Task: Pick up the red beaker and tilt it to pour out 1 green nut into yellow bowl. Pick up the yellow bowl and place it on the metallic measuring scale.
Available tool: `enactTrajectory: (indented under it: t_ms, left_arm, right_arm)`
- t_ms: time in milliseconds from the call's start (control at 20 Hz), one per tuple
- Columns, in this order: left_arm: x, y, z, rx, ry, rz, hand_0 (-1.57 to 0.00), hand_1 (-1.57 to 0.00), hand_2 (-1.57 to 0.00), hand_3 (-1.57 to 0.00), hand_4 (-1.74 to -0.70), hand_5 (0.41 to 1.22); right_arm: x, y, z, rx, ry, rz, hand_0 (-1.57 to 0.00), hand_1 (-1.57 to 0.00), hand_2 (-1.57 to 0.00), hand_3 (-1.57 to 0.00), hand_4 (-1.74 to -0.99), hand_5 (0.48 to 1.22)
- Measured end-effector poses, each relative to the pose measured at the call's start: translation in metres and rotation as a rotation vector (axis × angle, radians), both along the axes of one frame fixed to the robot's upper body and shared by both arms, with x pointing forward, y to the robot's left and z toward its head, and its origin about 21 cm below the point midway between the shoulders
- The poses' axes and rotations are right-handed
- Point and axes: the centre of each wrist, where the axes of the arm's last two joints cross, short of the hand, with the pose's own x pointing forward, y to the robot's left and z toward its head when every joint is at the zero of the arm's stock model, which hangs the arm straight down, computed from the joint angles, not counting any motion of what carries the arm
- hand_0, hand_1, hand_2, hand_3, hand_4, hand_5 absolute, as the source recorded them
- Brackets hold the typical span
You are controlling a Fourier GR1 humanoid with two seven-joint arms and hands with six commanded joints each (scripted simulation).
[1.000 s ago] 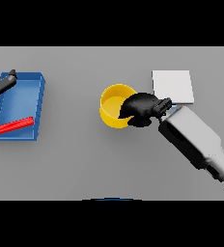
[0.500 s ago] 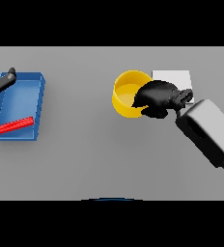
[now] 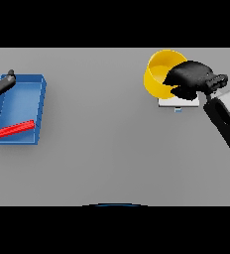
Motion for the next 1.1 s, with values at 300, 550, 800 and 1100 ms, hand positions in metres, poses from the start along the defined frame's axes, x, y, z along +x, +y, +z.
enactTrajectory:
  t_ms: [300, 550, 800, 1100]
  left_arm:
    - [-0.002, 0.003, 0.001, 0.003, 0.014, 0.014, 0.00, 0.00, 0.00, 0.00, -0.82, 0.765]
    - [-0.001, 0.000, 0.000, 0.004, 0.015, 0.009, 0.00, 0.00, 0.00, 0.00, -0.81, 0.753]
    - [0.000, 0.001, 0.000, 0.009, 0.023, 0.019, 0.00, 0.00, 0.00, 0.00, -0.80, 0.729]
    - [0.004, -0.003, 0.001, -0.001, 0.011, 0.005, 0.00, 0.00, 0.00, 0.00, -0.81, 0.740]
  right_arm:
    - [0.023, -0.026, -0.023, -0.006, -0.001, -0.121, -1.57, -1.57, -1.57, -1.21, -1.722, 1.221]
    - [0.036, -0.040, -0.047, 0.000, 0.016, -0.172, -1.57, -1.57, -1.57, -1.39, -1.724, 1.221]
    - [0.040, -0.045, -0.067, 0.009, 0.028, -0.195, -1.57, -1.50, -1.56, -1.50, -1.727, 1.221]
    - [0.043, -0.046, -0.075, 0.019, 0.052, -0.208, -1.54, -1.41, -1.57, -1.17, -1.728, 1.221]
